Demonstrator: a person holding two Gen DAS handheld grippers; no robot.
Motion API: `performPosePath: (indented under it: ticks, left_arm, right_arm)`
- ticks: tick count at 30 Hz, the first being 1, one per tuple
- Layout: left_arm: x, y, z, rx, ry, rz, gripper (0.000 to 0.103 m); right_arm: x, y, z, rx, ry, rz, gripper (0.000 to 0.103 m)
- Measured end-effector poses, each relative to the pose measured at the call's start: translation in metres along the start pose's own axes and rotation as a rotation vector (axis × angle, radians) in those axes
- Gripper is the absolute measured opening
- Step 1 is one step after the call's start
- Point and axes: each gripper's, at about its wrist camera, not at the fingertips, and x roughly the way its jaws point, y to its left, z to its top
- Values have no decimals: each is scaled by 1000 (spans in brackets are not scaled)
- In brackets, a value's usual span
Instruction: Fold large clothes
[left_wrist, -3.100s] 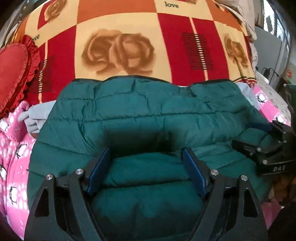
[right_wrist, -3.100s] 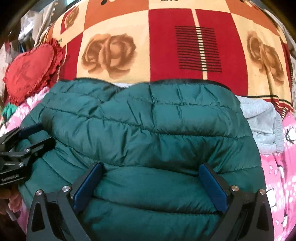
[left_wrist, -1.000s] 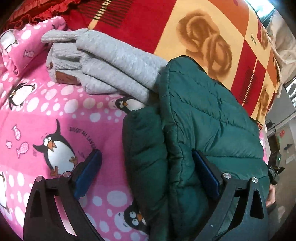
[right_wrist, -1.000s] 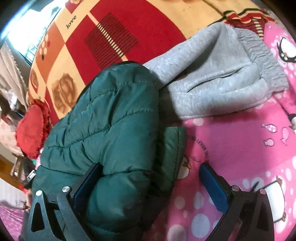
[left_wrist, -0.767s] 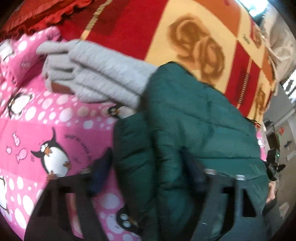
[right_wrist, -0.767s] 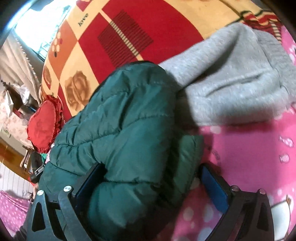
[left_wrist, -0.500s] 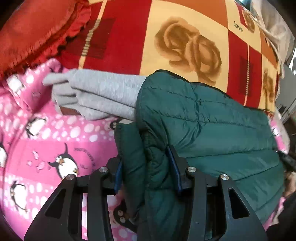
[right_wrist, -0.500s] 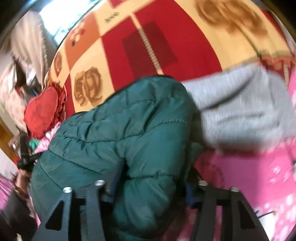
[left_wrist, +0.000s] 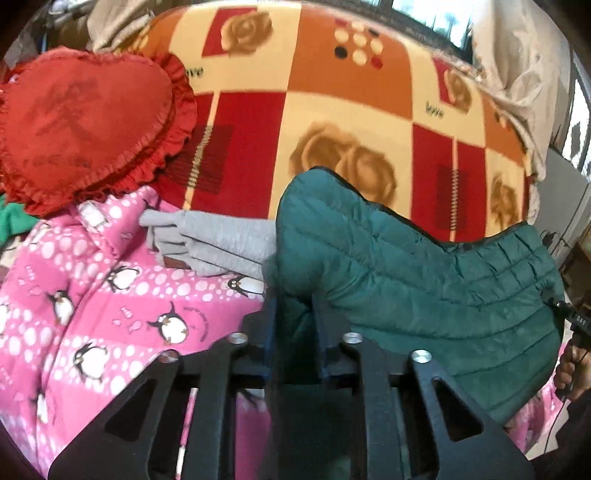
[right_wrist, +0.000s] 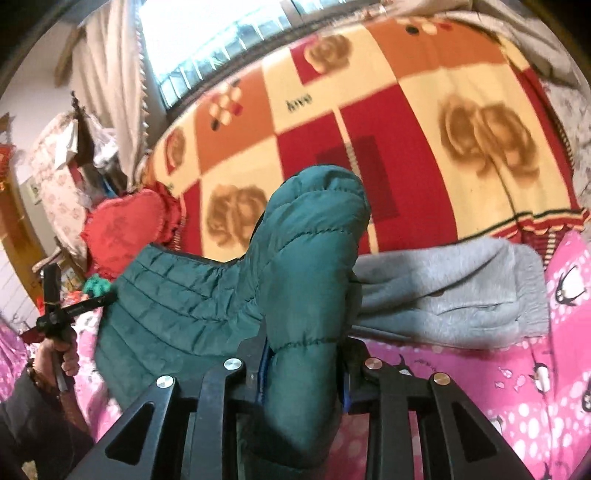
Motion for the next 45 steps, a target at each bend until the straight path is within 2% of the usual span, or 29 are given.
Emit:
performPosePath:
  ticks: [4, 6, 10, 13, 15, 17, 19, 22, 24, 26, 27, 28, 30, 32, 35, 36, 37, 38, 39, 41, 45]
  left_arm:
    - [-42, 0, -6, -33, -57, -44, 10]
    - [-47, 4, -12, -52, -44, -60, 10]
    - [-19, 11, -17, -47, 21, -4, 10]
    - [2, 14, -17, -59, 70, -20, 10]
    - [19, 15, -19, -61, 114, 16, 10]
    - [34, 19, -23, -81, 164, 20, 10]
    - [49, 25, -26, -123, 209, -2, 10]
    - [65, 29, -23, -155, 231, -33, 10]
    - [68, 31, -18, -169, 230, -55, 10]
    - [59, 38, -9, -243, 180, -126, 10]
    - [55, 40, -5, -270, 146, -172, 14]
    - [52, 41, -4, -275, 129, -188, 19]
    - [55, 38, -2, -251, 131, -199, 59]
    - [62, 30, -5, -202, 153, -185, 63]
    - [86, 18, -15, -103, 295, -173, 63]
    - [95, 18, -20, -93, 335, -167, 67]
    - [104, 23, -25, -113, 356, -168, 73]
    - [111, 31, -27, -149, 373, -176, 84]
    - [119, 42, -30, -207, 393, -209, 87]
    - [135, 57, -37, -286, 403, -306, 87]
    - [144, 48, -37, -233, 378, -310, 90]
  right_arm:
    - [-29, 8, -10, 13, -6, 34, 27]
    - [-29, 8, -13, 18, 12, 17, 27]
    - [-10, -11, -22, 82, 72, -21, 27]
    - [4, -28, -24, 136, 90, -56, 27]
    - [14, -36, -26, 157, 97, -79, 27]
    - [22, -41, -26, 164, 110, -99, 27]
    - [30, -45, -27, 172, 128, -118, 27]
    - [37, -46, -28, 159, 147, -142, 27]
    - [38, -47, -29, 162, 151, -141, 27]
    - [39, -49, -32, 162, 157, -142, 28]
    - [40, -49, -32, 158, 161, -142, 28]
    - [40, -49, -32, 152, 164, -143, 28]
    - [41, -50, -33, 148, 168, -142, 28]
    - [42, -50, -33, 147, 170, -141, 28]
    - [42, -49, -34, 145, 170, -145, 29]
    - [43, -49, -34, 143, 172, -146, 29]
    - [44, -48, -34, 142, 173, -148, 30]
    - [44, -48, -34, 143, 173, -148, 30]
    - [44, -48, -35, 145, 173, -149, 30]
    - [45, -50, -35, 143, 179, -151, 30]
    - [48, -56, -38, 151, 197, -162, 33]
